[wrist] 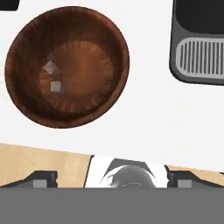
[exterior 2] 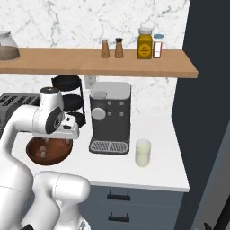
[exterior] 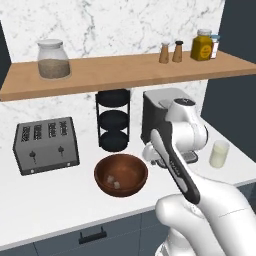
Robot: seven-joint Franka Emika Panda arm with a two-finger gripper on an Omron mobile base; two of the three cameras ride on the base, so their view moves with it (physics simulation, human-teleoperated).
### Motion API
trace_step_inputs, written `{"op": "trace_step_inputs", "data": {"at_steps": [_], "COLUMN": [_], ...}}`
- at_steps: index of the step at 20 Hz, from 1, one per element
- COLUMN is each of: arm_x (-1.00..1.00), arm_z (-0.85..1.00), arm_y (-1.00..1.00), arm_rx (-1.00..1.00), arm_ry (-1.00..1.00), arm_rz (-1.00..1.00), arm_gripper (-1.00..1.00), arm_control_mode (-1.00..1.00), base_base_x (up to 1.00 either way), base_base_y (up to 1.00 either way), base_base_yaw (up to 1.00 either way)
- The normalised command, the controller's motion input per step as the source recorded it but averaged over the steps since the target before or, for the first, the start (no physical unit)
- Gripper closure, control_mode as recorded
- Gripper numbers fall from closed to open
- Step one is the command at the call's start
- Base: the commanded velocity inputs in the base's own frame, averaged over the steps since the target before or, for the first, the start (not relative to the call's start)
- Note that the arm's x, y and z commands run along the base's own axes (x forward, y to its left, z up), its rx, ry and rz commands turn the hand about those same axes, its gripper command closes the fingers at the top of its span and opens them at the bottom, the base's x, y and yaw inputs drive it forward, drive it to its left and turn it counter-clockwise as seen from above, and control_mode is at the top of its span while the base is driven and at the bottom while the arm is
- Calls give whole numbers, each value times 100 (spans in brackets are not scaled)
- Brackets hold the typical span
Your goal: Grab a lemon wedge from the fridge and one ice cube from the ice bowl, and put them in the glass of lemonade.
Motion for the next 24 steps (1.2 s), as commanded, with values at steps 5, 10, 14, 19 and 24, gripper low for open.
{"op": "trace_step_inputs", "data": {"at_steps": [5, 10, 14, 19, 24], "arm_x": [15, 37, 35, 27, 19], "arm_z": [-51, -28, -4, -12, -16], "arm_y": [99, 66, 25, 35, 18], "arm_rx": [0, 3, 3, 0, 0], "arm_ry": [0, 4, 19, 29, 19], "arm_rz": [13, 15, 1, 0, -1], "arm_gripper": [-100, -100, -100, -100, -100], "arm_control_mode": [-100, -100, -100, -100, -100], "base_base_x": [0, 0, 0, 0, 0], "base_base_y": [0, 0, 0, 0, 0], "base_base_yaw": [0, 0, 0, 0, 0]}}
